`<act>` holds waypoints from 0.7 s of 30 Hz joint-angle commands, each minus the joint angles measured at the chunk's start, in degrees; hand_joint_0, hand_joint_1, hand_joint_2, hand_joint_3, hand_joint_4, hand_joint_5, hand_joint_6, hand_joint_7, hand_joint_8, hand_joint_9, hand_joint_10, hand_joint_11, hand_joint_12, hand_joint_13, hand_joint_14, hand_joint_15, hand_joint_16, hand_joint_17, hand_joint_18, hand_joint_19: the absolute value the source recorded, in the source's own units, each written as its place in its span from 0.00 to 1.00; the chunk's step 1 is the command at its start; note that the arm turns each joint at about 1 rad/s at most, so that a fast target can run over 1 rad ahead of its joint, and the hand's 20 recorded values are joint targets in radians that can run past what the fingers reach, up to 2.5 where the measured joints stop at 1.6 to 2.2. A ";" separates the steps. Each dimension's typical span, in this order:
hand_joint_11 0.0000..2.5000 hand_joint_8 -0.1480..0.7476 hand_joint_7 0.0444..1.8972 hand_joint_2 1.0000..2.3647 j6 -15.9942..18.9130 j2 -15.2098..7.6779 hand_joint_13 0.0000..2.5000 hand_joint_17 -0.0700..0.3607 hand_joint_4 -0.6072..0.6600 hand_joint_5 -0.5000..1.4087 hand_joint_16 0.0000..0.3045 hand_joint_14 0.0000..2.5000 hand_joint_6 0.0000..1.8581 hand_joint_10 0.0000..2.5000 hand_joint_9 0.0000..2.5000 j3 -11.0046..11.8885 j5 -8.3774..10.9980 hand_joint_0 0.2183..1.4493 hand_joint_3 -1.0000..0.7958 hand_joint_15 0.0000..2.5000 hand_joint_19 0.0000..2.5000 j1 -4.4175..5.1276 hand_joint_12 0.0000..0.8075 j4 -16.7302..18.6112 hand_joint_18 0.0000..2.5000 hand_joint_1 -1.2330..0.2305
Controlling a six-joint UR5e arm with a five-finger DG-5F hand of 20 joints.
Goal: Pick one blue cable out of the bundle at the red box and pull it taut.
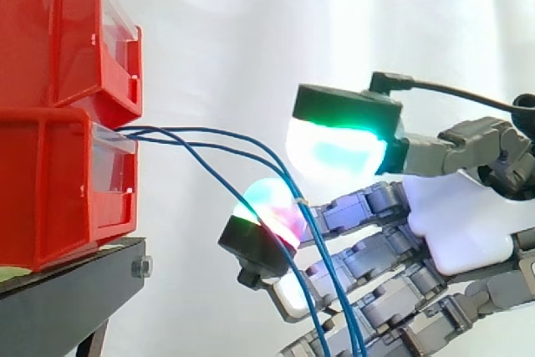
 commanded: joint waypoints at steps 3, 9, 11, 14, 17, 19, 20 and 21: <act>0.31 0.49 0.50 0.00 -0.05 0.00 0.21 0.48 0.57 0.16 0.20 0.00 0.45 0.01 0.33 0.06 0.06 0.21 0.28 0.07 0.13 0.00 0.53 0.07 0.26 0.39; 0.31 0.47 0.53 0.00 0.04 0.00 0.21 0.45 0.54 0.17 0.18 0.00 0.43 0.01 0.36 0.06 -0.02 0.30 0.29 0.07 0.14 0.00 0.50 -0.02 0.25 0.41; 0.31 0.47 0.53 0.00 0.04 0.00 0.21 0.44 0.54 0.17 0.18 0.00 0.43 0.01 0.36 0.06 -0.02 0.30 0.32 0.07 0.14 0.09 0.50 -0.02 0.25 0.40; 0.31 0.48 0.53 0.01 0.04 0.00 0.22 0.44 0.54 0.17 0.18 0.00 0.44 0.01 0.36 -0.03 -0.02 0.31 0.35 0.07 0.14 0.09 0.50 -0.02 0.25 0.39; 0.32 0.48 0.53 0.01 0.04 0.00 0.22 0.45 0.55 0.17 0.18 0.00 0.44 0.01 0.35 -0.03 0.06 0.31 0.36 0.07 0.14 0.09 0.50 -0.02 0.25 0.36; 0.32 0.49 0.53 0.01 0.04 0.00 0.22 0.44 0.55 0.17 0.18 0.00 0.44 0.01 0.35 -0.03 -0.02 0.31 0.38 0.07 0.14 0.00 0.50 -0.02 0.26 0.36; 0.32 0.49 0.53 0.01 0.04 0.00 0.22 0.45 0.55 0.16 0.18 0.00 0.45 0.01 0.35 0.06 -0.02 0.31 0.38 0.07 0.14 0.00 0.50 -0.02 0.26 0.35; 0.32 0.49 0.53 0.01 0.04 0.00 0.22 0.44 0.55 0.16 0.18 0.00 0.45 0.01 0.35 0.06 -0.02 0.31 0.39 0.07 0.14 0.00 0.50 -0.02 0.26 0.35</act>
